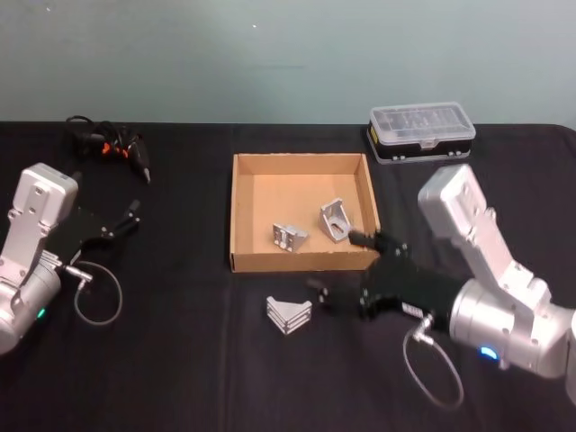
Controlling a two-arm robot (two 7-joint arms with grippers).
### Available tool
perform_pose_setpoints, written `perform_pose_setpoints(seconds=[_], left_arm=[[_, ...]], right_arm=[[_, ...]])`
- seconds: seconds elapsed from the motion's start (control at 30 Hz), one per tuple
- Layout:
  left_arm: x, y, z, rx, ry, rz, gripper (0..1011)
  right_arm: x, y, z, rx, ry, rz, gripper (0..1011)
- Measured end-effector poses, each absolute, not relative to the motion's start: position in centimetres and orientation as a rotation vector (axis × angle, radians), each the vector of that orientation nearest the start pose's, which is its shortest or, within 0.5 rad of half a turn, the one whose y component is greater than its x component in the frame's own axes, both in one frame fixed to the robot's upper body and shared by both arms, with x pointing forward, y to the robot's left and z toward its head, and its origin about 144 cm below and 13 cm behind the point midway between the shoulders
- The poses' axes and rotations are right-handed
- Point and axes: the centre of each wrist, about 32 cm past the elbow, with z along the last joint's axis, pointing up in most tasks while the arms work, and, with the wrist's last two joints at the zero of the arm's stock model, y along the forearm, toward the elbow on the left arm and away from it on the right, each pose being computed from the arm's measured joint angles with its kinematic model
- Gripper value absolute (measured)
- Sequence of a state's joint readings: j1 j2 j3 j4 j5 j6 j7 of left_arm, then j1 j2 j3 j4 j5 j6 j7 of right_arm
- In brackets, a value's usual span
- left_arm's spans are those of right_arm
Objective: Use one hand to pick up the angle iron from the table and place it into the box.
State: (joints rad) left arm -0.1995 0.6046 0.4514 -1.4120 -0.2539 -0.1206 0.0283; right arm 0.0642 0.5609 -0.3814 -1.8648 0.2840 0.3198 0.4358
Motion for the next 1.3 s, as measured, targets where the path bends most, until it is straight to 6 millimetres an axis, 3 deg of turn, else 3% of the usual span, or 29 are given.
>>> perform_pose_setpoints(seconds=[0.23,0.57,1.3], left_arm=[[48.9,31.0,114.0,0.304,-0.285,1.248,1000],[48.9,31.0,114.0,0.304,-0.285,1.248,1000],[48.9,31.0,114.0,0.304,-0.285,1.248,1000]], right_arm=[[43.2,-23.6,120.4,-0.395,0.001,-0.675,1002],[43.8,-22.9,118.2,-0.427,0.046,-0.669,1002],[45.4,-19.8,116.3,-0.427,0.085,-0.69,1002]])
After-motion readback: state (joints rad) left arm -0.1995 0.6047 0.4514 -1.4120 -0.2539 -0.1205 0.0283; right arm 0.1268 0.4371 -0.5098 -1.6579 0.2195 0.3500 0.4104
